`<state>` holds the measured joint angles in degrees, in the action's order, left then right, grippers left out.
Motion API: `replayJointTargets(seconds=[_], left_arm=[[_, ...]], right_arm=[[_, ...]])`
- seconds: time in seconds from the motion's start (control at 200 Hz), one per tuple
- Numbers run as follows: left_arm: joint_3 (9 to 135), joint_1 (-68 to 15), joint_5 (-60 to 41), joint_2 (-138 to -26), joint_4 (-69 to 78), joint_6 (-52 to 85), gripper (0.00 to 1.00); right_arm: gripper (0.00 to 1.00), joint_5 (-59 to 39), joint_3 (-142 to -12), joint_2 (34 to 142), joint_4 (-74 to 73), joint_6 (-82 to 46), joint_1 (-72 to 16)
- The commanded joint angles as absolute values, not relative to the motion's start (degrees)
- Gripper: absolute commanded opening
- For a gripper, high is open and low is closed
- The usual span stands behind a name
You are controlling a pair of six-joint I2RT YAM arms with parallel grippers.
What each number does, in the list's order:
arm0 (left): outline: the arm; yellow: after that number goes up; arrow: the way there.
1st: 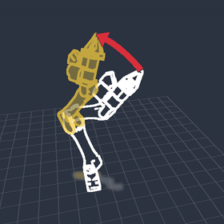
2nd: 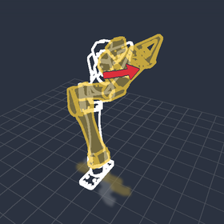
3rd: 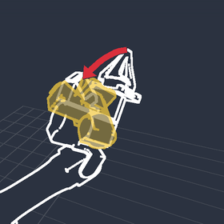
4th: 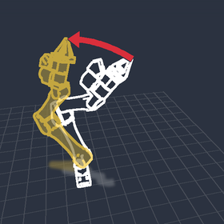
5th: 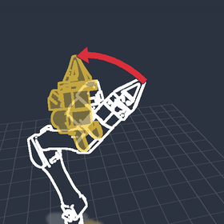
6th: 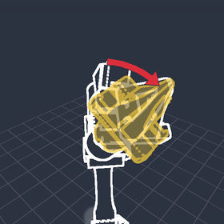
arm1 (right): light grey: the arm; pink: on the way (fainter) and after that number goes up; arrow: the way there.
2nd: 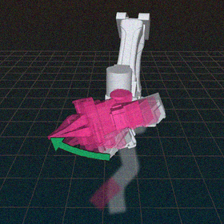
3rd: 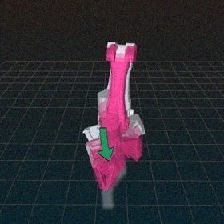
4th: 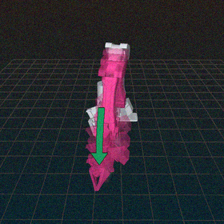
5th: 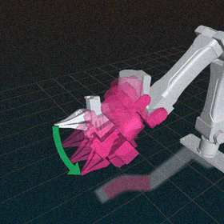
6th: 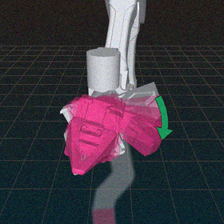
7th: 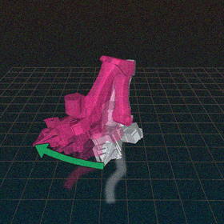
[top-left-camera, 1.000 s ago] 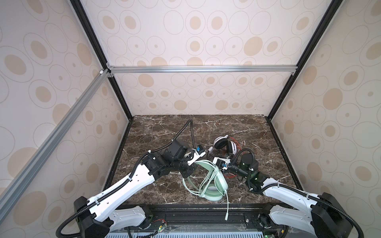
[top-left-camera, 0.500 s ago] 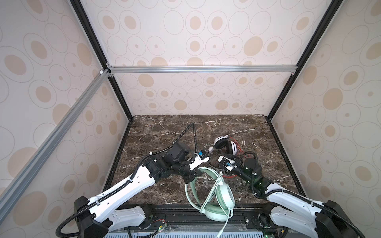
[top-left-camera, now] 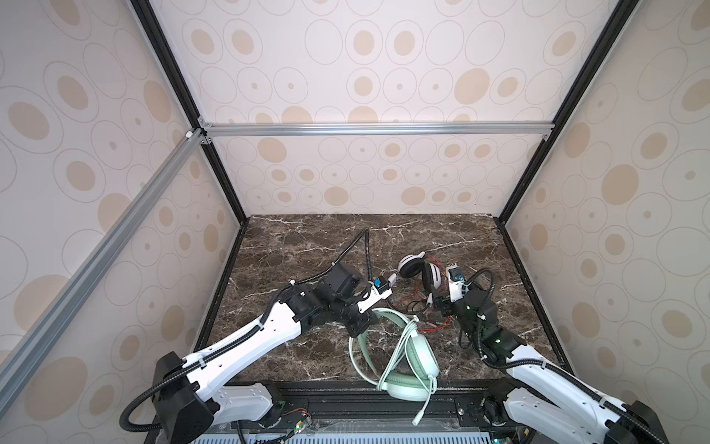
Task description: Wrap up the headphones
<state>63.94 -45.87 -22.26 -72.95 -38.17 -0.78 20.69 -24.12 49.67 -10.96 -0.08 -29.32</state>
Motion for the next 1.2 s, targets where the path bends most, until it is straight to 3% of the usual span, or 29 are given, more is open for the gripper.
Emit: replayJointTargets(seconds=[0.0, 0.155, 0.26, 0.695, 0.755, 0.785, 0.8, 0.93, 1.195], left_arm=[[69.78, -40.97, -19.97, -76.39, -32.24, 3.3, 0.0], [74.24, -32.42, -15.0, -82.72, -27.56, 10.71, 0.0], [76.8, -26.34, -9.39, -85.79, -26.02, 17.82, 0.0], [78.91, -6.31, -10.59, -97.7, -20.07, 34.67, 0.0], [77.55, -4.45, -10.76, -98.6, -18.45, 36.35, 0.0], [76.51, -3.71, -10.79, -98.7, -17.14, 36.91, 0.0], [75.94, -3.48, -10.89, -98.7, -16.49, 37.1, 0.0], [74.26, -2.11, -8.52, -99.1, -14.25, 37.65, 0.0], [74.49, 0.84, -10.18, -104.0, -13.27, 37.95, 0.0]], right_arm=[[0.88, 23.9, -26.01, 48.1, 1.67, -12.39, -28.99], [0.88, 21.62, -24.07, 46.74, 6.91, -16.95, -28.83], [0.89, 25.22, -21.46, 43.86, 8.79, -21.17, -28.83], [0.82, 23.86, -11.69, 26.0, 11.8, -23.51, -29.04], [0.84, 23.49, -11.6, 25.88, 11.79, -23.42, -29.01], [0.98, 23.04, -11.68, 25.99, 11.71, -23.39, -29.09], [1.0, 22.66, -11.64, 26.09, 11.62, -23.18, -29.09], [0.99, 18.22, -12.22, 28.41, 10.25, -21.49, -29.17], [0.99, 20.3, -15.37, 35.96, 11.51, -24.27, -30.53]])
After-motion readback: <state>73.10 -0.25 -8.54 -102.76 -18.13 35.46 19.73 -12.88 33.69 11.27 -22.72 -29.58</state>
